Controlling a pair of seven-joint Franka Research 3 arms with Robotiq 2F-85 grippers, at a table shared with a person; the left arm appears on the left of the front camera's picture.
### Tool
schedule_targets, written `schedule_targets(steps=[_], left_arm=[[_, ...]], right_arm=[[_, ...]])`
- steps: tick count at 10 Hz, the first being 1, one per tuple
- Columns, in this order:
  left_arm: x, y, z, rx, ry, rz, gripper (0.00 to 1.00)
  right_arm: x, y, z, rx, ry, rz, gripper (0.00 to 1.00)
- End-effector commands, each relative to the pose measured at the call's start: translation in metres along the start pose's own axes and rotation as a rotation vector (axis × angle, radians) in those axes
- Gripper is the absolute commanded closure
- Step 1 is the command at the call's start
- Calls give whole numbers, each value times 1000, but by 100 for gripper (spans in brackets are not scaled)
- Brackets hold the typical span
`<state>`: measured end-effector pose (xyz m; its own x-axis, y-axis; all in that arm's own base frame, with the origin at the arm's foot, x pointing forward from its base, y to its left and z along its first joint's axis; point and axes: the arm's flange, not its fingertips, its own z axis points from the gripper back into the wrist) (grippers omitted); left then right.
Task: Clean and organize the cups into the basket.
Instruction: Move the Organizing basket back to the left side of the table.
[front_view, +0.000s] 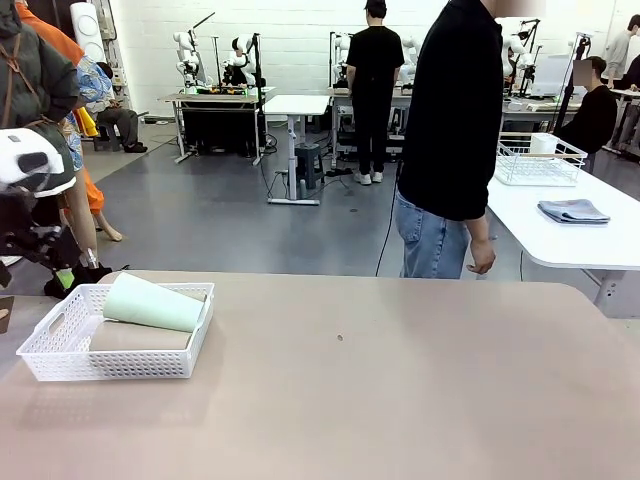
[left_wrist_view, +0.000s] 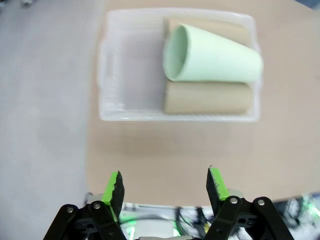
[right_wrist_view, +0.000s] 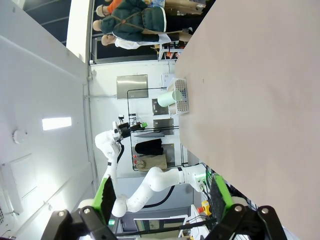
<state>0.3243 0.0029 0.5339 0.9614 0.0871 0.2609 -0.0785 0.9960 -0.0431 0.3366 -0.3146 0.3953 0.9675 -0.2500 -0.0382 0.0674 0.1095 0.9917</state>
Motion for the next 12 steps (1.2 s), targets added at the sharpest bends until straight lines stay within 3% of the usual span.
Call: schedule_targets(steps=[1, 2, 3, 7, 9, 12], left_arm=[[36, 56, 19, -579, 411, 44, 15], [53, 89, 22, -821, 491, 101, 15], [61, 113, 19, -945, 484, 115, 15], [49, 208, -19, -1241, 381, 230, 15], [35, 244, -22, -1294, 339, 269, 15], [28, 284, -26, -1288, 351, 298, 15]], right_arm=[[-1, 0, -1, -11, -7, -5, 0], [-1, 0, -1, -11, -7, -5, 0], [-1, 0, -1, -11, -7, -5, 0], [-1, 0, -1, -11, -7, -5, 0], [-1, 0, -1, -11, -7, -5, 0], [-1, 0, -1, -11, -7, -5, 0]])
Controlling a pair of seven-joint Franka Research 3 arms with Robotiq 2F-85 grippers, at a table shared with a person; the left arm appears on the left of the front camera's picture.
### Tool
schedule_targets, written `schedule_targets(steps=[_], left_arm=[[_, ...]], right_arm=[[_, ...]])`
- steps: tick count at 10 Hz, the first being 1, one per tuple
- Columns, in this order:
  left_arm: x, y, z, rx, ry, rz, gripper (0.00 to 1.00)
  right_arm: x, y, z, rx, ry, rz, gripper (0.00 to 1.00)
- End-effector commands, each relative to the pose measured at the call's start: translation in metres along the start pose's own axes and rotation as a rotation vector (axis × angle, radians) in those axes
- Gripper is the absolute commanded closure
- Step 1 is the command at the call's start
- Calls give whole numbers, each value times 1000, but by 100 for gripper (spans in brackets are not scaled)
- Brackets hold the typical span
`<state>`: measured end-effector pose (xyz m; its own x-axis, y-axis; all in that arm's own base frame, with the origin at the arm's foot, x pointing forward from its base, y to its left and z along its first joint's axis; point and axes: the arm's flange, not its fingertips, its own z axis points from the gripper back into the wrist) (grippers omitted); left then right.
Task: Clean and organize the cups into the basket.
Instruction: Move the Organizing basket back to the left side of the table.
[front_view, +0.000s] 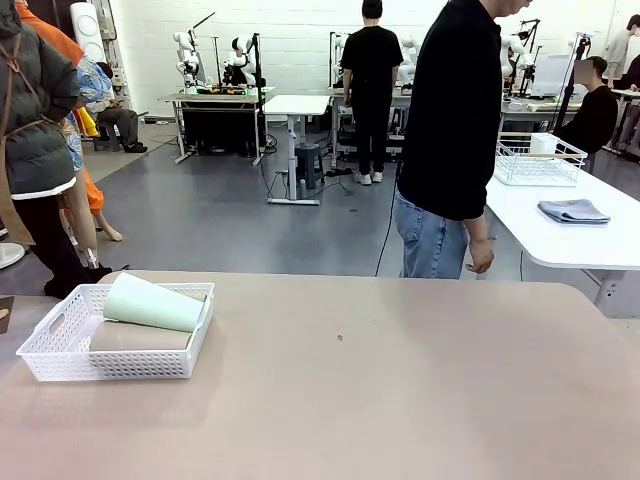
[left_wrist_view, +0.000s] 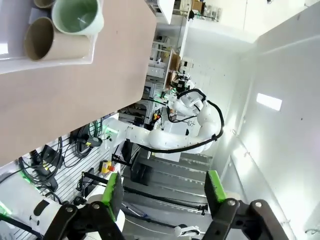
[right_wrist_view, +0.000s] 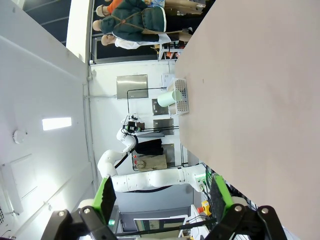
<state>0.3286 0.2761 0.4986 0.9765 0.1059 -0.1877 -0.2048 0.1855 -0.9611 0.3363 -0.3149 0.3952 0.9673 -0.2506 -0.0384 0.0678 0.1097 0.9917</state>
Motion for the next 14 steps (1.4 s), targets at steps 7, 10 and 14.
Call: schedule_targets(steps=[7, 10, 14], left_arm=[[-34, -20, 30, 110, -216, -193, 15], [-40, -25, 31, 104, -246, -200, 15], [-40, -36, 42, 97, -232, -206, 15]], right_arm=[[-1, 0, -1, -11, -6, -4, 0], [-1, 0, -1, -11, -6, -4, 0], [-1, 0, -1, -11, -6, -4, 0]])
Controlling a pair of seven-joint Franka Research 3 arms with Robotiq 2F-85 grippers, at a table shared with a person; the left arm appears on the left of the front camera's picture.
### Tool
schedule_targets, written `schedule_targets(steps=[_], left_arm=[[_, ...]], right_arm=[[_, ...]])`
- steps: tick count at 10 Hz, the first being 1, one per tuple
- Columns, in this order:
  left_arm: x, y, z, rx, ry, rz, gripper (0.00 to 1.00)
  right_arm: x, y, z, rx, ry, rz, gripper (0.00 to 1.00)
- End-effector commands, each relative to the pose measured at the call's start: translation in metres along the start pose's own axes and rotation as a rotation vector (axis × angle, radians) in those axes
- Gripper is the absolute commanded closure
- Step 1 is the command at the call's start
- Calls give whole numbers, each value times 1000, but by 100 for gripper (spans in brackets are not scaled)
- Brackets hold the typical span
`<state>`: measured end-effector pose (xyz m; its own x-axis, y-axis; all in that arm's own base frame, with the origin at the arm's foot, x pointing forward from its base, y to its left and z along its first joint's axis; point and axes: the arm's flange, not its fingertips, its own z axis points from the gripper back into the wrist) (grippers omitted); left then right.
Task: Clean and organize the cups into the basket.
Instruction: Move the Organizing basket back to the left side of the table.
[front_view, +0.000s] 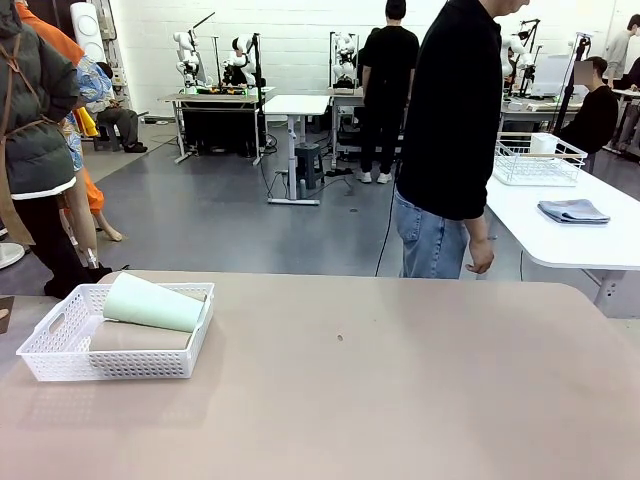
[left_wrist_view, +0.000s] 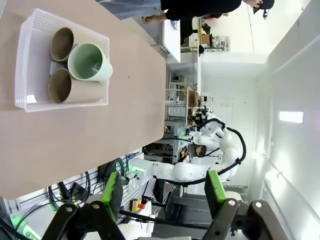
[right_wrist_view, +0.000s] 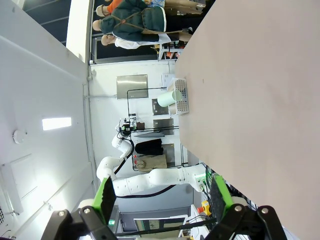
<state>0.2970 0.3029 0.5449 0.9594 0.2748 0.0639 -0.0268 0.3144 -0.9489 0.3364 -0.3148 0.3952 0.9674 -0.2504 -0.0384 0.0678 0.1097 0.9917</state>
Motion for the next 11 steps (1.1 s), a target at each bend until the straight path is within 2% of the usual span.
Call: schedule_targets(steps=[1, 11], left_arm=[[-2, -3, 5, 1, -2, -6, 15], [-2, -3, 5, 1, -2, -6, 15]], right_arm=[[-1, 0, -1, -11, -7, -4, 0], [-1, 0, -1, -11, -7, -4, 0]])
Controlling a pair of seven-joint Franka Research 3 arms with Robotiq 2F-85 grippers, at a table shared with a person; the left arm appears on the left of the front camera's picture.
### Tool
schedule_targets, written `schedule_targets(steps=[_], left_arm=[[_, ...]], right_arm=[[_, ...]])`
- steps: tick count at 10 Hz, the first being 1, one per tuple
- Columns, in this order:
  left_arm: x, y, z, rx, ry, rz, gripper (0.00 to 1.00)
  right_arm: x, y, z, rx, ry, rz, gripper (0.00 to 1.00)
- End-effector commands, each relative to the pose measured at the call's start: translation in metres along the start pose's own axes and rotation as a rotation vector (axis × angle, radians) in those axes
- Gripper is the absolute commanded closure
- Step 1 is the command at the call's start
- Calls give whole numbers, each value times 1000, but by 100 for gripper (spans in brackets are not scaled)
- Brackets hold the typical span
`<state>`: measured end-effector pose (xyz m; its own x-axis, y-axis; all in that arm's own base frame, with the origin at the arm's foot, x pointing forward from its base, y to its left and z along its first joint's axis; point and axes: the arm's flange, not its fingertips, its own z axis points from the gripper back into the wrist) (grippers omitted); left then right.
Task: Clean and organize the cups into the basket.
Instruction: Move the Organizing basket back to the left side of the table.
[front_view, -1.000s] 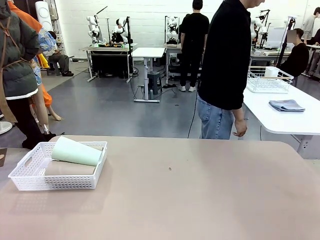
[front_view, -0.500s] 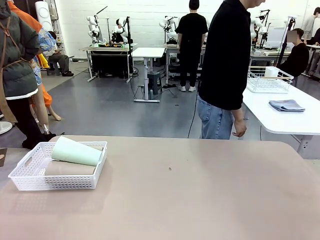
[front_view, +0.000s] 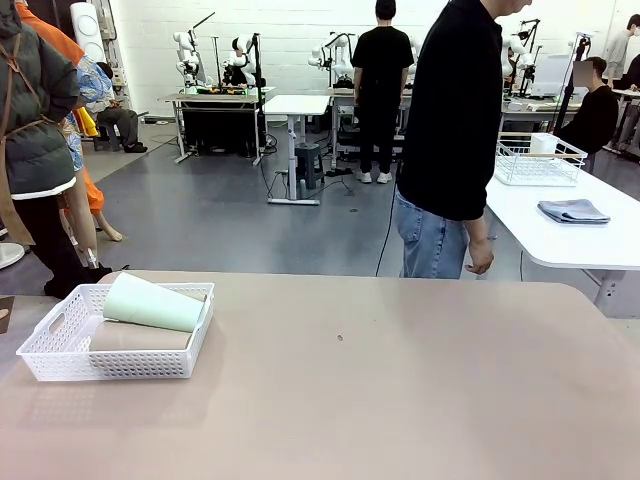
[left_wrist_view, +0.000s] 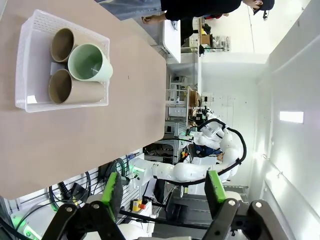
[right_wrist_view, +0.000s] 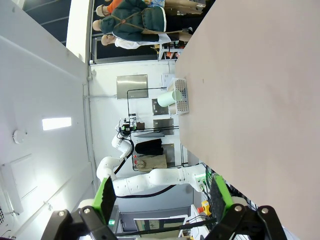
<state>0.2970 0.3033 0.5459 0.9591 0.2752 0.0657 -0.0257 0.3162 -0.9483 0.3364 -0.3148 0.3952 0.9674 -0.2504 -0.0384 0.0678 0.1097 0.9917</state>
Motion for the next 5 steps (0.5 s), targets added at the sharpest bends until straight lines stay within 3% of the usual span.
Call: schedule_targets(steps=[1, 5], left_arm=[[-2, -3, 4, -1, -1, -5, 15], [-2, -3, 4, -1, -1, -5, 15]], right_arm=[[-1, 0, -1, -11, -7, -4, 0], [-1, 0, -1, -11, -7, -4, 0]])
